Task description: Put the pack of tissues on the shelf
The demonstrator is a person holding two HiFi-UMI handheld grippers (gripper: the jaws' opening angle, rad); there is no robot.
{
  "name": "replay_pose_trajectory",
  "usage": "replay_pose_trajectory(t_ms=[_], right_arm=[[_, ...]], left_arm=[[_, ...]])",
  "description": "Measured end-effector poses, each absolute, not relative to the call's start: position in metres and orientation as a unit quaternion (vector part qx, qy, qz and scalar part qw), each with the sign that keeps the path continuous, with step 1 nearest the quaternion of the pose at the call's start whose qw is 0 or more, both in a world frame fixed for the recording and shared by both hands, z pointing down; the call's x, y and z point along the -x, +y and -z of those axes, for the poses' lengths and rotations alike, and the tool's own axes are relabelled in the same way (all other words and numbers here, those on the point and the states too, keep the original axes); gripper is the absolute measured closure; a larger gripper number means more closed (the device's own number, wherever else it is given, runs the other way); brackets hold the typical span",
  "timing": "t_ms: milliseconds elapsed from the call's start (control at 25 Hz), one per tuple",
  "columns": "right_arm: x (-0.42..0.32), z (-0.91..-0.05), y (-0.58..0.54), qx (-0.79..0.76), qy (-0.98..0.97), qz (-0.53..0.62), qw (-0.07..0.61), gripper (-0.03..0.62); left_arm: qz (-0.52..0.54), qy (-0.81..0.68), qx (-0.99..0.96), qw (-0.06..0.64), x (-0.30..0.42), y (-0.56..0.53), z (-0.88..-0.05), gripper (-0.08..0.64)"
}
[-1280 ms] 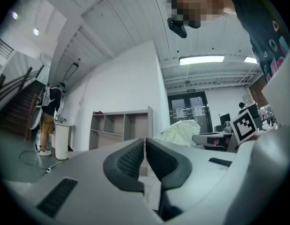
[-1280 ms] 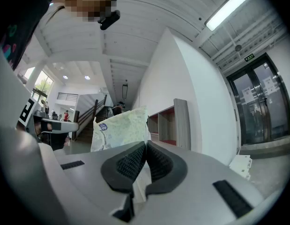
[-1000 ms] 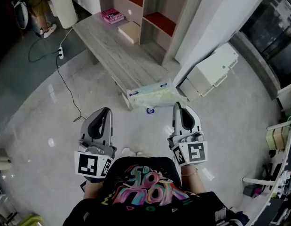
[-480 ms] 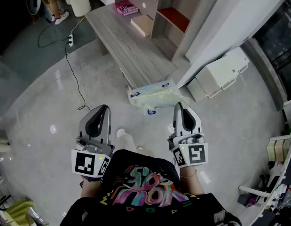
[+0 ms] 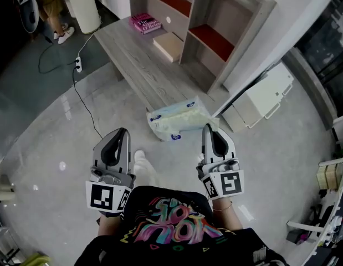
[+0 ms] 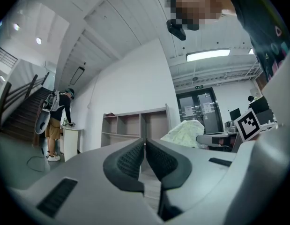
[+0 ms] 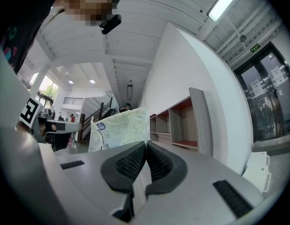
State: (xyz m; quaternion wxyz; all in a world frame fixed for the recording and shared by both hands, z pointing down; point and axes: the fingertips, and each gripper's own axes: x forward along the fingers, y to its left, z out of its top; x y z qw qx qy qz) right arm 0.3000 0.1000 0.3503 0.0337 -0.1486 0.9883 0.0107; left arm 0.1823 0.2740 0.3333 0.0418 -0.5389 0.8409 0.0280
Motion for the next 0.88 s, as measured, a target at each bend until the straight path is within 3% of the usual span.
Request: replay_pose_trajectory(t_ms=[480,880], right_arm=[[-0.087,-0.358,0.051,0.204,0.979,0.003,0.02,0.577],[-0.075,-0.36,0.052,0.241,0.971,0.004,0.002,0.577]], left_arm=[[-0.015,0.817,0.575,0.03,0.05,0.224,-0.334,0.526],[-0.013,0.808,0.589,0.022,0.078,0.236,-0.333,0.526]])
